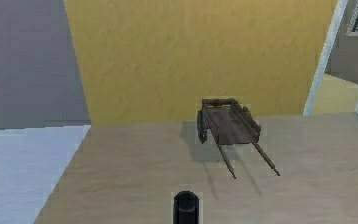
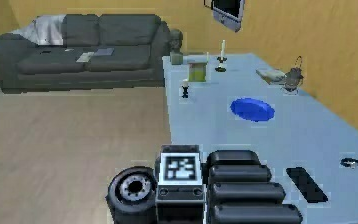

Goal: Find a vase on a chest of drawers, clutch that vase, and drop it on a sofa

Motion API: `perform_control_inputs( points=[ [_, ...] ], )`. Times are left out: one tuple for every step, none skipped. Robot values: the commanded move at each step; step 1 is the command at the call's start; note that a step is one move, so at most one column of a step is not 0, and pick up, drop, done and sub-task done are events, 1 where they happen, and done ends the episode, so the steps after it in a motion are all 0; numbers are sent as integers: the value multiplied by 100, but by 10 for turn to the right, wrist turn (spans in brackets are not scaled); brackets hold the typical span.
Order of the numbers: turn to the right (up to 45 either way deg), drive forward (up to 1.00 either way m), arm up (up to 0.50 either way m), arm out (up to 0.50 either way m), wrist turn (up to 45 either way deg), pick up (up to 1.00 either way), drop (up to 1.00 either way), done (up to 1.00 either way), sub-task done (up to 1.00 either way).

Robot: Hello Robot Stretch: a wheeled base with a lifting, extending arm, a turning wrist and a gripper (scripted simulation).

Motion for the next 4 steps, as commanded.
perform_control_inputs(
  points=[
    [390, 0, 0, 0, 0, 0, 0, 0, 0],
    [0, 25, 0, 0, 0, 0, 0, 0, 0],
    [240, 0, 0, 0, 0, 0, 0, 0, 0],
    [0, 100, 0, 0, 0, 0, 0, 0, 0]
  ],
)
